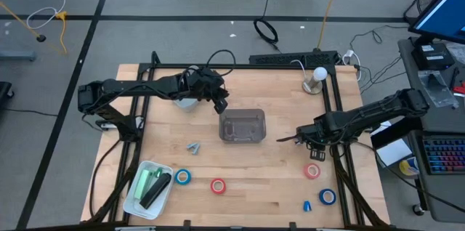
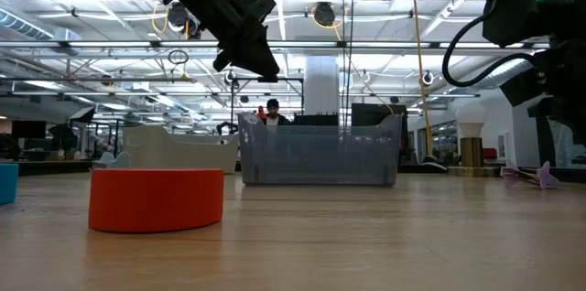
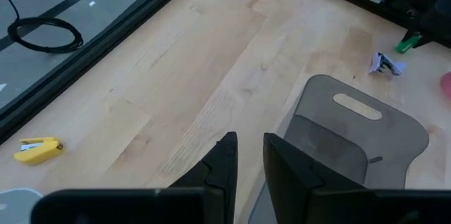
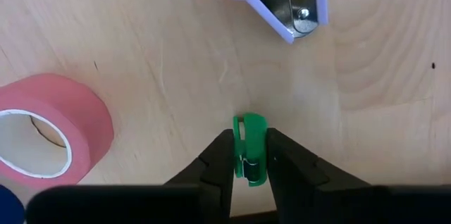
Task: Pick and place Stapler, Stapler remover, tape
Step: Put the green stapler into the white bin
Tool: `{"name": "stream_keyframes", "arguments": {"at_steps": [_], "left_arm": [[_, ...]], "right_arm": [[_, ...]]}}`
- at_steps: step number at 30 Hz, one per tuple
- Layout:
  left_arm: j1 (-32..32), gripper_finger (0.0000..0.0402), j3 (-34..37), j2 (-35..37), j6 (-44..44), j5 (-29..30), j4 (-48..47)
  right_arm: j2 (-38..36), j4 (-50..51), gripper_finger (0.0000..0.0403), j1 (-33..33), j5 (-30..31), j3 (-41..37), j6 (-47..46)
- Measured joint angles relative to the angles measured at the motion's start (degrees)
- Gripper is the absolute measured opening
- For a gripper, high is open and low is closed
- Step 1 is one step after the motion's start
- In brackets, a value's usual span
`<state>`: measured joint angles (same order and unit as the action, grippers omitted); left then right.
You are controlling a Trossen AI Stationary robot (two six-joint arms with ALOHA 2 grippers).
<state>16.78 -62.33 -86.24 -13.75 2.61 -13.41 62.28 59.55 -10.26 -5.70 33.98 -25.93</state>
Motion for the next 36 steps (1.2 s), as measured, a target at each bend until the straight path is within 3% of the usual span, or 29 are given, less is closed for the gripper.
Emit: {"name": "stream_keyframes", "arguments": {"at_steps": [20,31,36], "left_arm": [[-1.2,0.0072,0.0,0.0,0.1,-0.1,0.3],[-3.0,0.0072,0.0,0.0,-0.1,-0.1,0.6],[-4.6,0.0072,0.0,0.0,-0.3,-0.9,4.6]], "right_arm": [[-1.8,0.0,0.0055,0.0,1.2,0.4,-1.1],[-8.8,0.7,0.0054,2.4,1.4,8.4,-3.3],[-11.4,-4.3,0.0054,4.4,3.2,11.7,-4.5]]}}
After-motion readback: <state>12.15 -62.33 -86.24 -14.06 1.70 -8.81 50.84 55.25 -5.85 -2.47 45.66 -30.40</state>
